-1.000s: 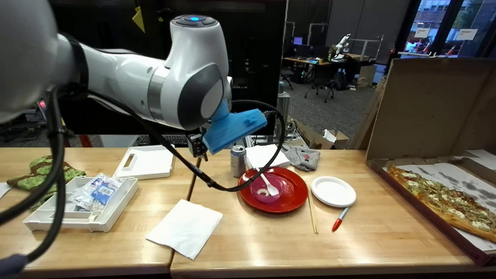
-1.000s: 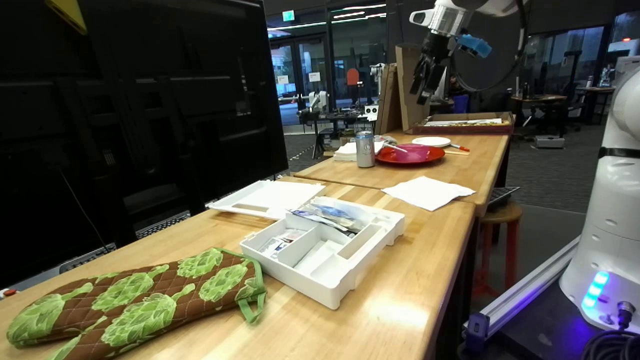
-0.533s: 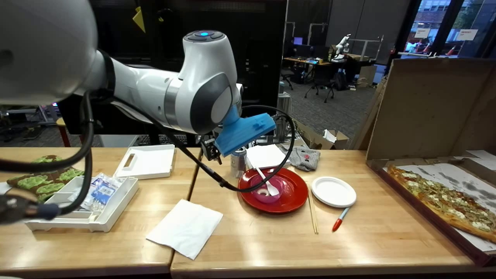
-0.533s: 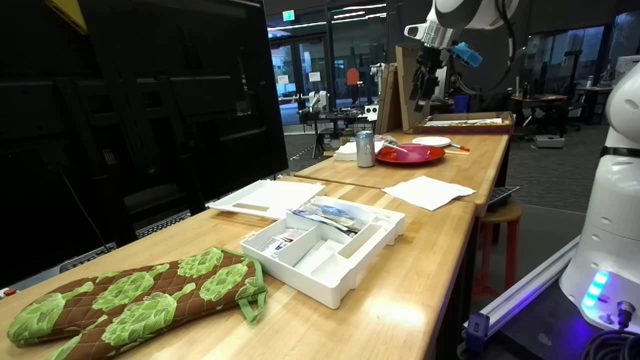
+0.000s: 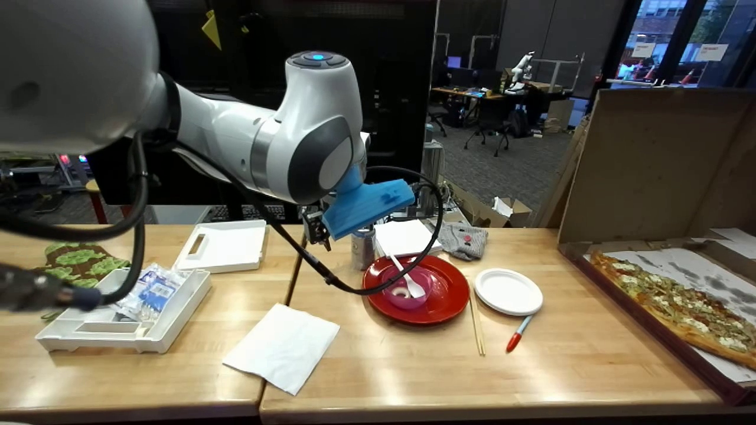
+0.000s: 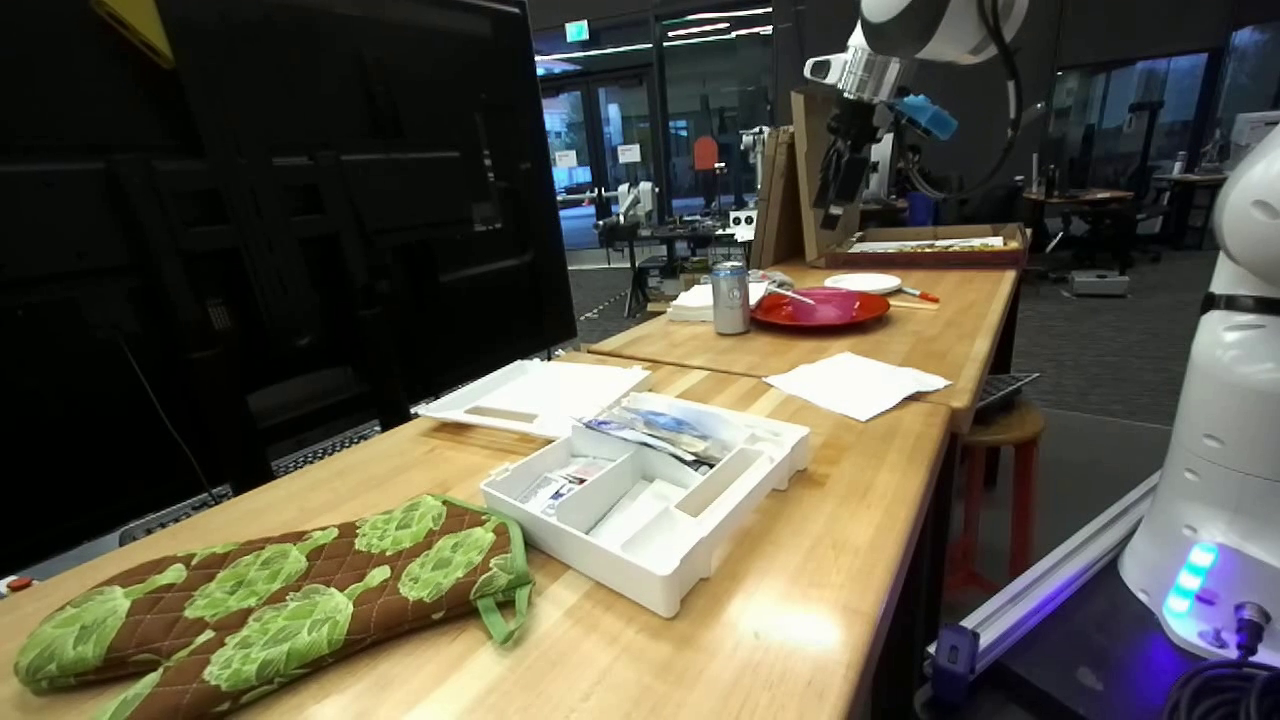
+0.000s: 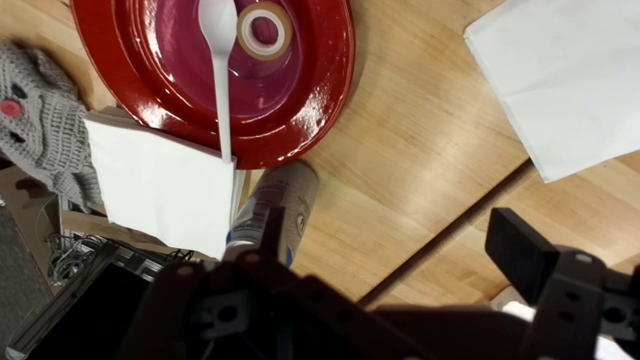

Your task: Remove the white spoon and tape from the purple bowl.

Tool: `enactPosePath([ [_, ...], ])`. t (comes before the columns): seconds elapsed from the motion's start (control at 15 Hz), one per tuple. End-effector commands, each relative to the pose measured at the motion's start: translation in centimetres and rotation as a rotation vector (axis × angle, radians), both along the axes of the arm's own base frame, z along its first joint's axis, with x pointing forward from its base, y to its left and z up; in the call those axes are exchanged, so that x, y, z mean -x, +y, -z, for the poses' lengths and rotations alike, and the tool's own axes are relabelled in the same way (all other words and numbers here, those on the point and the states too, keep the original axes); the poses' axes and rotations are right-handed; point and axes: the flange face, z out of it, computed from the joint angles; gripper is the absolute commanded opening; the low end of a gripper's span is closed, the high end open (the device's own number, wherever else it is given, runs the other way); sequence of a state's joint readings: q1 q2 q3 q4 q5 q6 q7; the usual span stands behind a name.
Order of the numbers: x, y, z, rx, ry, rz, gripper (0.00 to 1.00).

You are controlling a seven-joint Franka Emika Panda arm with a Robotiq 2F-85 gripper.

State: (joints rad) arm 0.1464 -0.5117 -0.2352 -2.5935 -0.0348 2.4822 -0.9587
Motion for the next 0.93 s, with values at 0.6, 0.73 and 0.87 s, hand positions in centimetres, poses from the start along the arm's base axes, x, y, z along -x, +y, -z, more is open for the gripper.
enactPosePath([
  [0.6, -7.4, -3.2, 1.6, -0.256, 0.119, 0.087, 1.0],
  [0.73, -8.7, -4.1, 2.1, -0.267, 0.116, 0.106, 1.0],
  [0.87, -10.0, -5.2, 2.7, -0.255, 0.113, 0.125, 1.0],
])
